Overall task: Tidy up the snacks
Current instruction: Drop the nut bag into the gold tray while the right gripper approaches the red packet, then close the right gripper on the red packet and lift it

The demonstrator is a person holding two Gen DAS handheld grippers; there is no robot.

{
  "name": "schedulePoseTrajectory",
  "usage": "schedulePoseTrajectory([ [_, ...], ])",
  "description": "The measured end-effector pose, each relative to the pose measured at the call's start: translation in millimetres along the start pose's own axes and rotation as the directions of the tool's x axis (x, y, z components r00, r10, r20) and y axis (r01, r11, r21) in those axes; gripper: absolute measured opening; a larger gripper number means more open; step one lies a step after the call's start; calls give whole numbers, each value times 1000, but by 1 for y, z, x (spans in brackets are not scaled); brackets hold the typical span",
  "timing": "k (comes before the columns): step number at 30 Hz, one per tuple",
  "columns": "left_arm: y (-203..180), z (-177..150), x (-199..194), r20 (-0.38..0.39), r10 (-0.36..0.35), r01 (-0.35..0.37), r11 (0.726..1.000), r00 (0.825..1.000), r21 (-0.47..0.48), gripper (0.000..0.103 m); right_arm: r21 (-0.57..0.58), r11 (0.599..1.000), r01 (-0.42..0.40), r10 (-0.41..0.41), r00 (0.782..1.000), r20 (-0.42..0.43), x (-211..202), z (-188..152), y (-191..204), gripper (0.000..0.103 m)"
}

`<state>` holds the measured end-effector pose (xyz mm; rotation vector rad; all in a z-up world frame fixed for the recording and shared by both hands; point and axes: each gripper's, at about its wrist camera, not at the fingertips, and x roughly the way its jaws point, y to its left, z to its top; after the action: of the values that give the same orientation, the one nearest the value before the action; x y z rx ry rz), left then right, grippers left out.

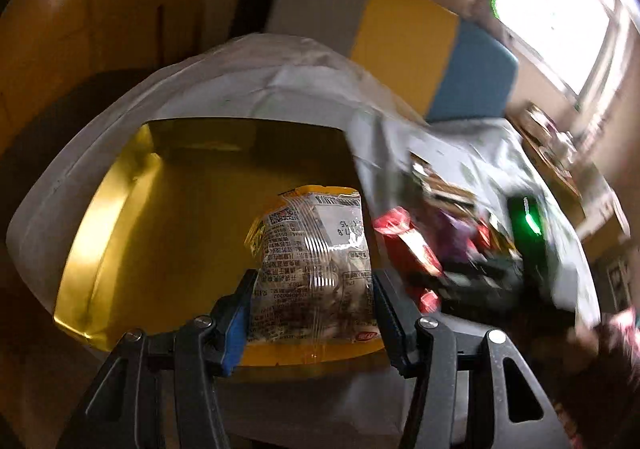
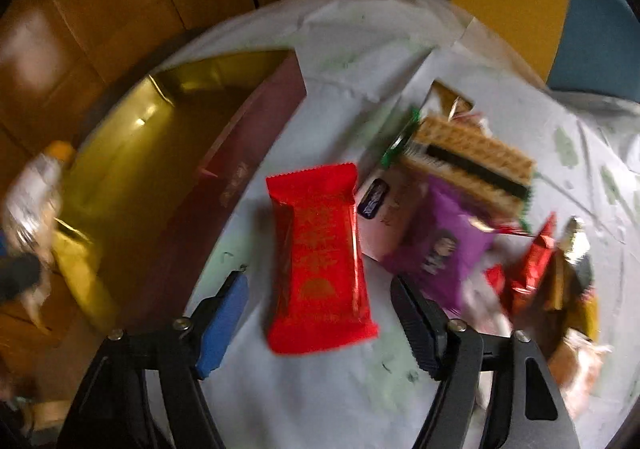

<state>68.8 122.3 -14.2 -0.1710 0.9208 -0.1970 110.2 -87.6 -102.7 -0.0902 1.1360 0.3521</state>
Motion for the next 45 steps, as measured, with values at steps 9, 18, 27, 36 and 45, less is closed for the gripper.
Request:
schedulePoseTrajectory([
  [9, 32, 52, 54, -42, 70, -73, 994, 997, -83, 57, 4, 1000, -24, 24, 999, 26, -20, -48, -1, 41],
  [18, 22, 81, 84, -40, 2, -8, 990, 999, -144, 55, 9, 1000, -17, 17, 999, 49, -25, -58, -3, 42],
  [27, 8, 40, 48, 1, 129, -128, 987, 992, -95, 55, 1, 1000, -18, 18, 997, 71, -27, -63, -3, 44],
  [36, -1, -12, 17, 28, 213, -211, 976, 977, -47, 55, 2, 1000, 15, -16, 995, 97, -28, -63, 1, 42],
  [45, 5, -39, -4, 9, 258, -256, 963, 966, -82, 55, 58, 998, -20, 14, 994, 111, -31, -67, -5, 41],
])
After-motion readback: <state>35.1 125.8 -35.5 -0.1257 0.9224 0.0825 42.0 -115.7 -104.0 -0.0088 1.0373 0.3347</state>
